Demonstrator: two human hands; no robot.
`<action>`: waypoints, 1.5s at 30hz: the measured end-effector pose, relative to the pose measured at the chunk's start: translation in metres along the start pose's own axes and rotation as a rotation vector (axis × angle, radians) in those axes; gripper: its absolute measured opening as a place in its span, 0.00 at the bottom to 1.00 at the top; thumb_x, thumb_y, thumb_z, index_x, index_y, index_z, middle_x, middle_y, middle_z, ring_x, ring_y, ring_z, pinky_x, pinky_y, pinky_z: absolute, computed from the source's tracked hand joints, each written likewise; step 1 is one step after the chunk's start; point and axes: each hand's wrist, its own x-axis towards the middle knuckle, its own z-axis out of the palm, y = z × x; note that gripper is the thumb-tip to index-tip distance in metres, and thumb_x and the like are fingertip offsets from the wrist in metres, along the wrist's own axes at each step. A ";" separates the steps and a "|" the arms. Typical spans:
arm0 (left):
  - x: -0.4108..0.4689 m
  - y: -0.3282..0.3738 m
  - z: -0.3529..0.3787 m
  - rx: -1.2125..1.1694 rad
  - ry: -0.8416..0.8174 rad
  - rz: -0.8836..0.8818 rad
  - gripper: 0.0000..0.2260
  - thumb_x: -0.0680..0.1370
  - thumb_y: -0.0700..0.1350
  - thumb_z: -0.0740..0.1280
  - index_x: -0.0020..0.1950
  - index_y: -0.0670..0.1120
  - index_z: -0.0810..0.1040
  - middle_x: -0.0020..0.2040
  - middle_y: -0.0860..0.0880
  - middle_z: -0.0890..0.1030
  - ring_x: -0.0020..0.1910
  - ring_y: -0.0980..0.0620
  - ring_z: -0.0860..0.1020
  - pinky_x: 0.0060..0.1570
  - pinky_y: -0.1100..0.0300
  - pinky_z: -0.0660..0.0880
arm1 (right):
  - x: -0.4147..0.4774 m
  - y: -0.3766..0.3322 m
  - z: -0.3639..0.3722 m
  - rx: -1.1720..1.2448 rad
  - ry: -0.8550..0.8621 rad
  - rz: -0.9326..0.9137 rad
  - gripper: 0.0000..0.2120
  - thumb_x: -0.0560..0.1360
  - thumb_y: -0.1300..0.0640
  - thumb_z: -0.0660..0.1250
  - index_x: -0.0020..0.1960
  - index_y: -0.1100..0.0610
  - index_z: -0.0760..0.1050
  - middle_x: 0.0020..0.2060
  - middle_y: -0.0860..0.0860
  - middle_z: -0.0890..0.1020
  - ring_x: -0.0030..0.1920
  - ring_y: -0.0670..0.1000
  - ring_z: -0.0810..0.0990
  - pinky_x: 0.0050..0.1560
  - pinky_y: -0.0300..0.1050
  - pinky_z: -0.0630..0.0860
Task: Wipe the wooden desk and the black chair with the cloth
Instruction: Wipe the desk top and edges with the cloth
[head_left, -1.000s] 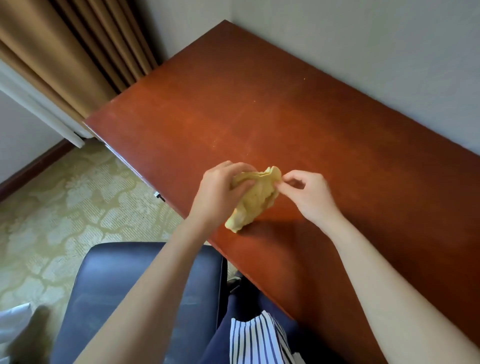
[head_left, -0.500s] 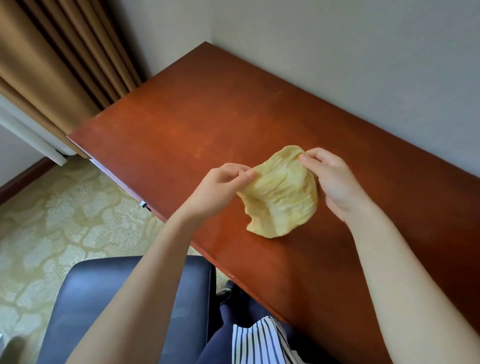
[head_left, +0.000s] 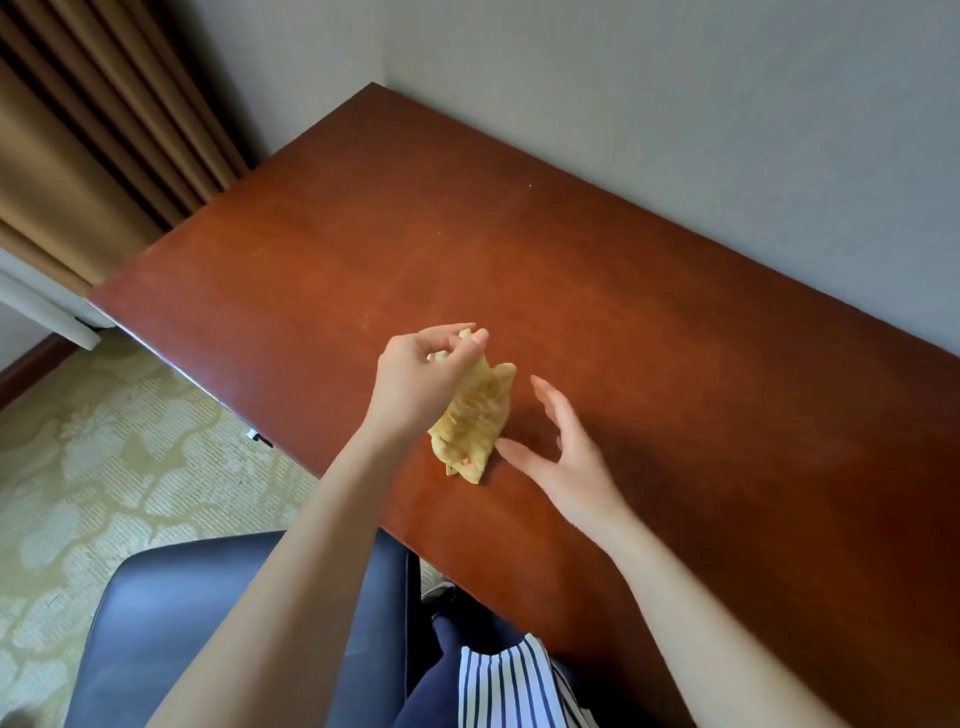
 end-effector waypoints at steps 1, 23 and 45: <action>0.001 0.001 0.001 0.014 0.001 0.016 0.15 0.76 0.52 0.69 0.34 0.44 0.82 0.51 0.55 0.83 0.56 0.62 0.76 0.58 0.60 0.69 | 0.000 0.000 0.001 -0.079 -0.005 -0.064 0.36 0.69 0.46 0.73 0.70 0.36 0.58 0.66 0.31 0.63 0.66 0.31 0.59 0.62 0.28 0.58; -0.003 -0.079 0.014 0.209 -0.020 -0.238 0.08 0.78 0.48 0.65 0.56 0.50 0.78 0.52 0.51 0.81 0.50 0.55 0.78 0.47 0.64 0.72 | 0.078 0.035 -0.012 -0.982 0.161 0.008 0.34 0.75 0.44 0.65 0.74 0.38 0.51 0.76 0.51 0.49 0.75 0.57 0.48 0.72 0.61 0.55; 0.032 -0.169 -0.027 0.925 0.406 -0.231 0.27 0.80 0.54 0.46 0.78 0.49 0.50 0.78 0.42 0.49 0.77 0.44 0.45 0.74 0.45 0.42 | 0.195 0.033 0.010 -0.920 0.398 -0.340 0.13 0.72 0.52 0.71 0.55 0.52 0.82 0.60 0.52 0.79 0.60 0.57 0.74 0.68 0.61 0.61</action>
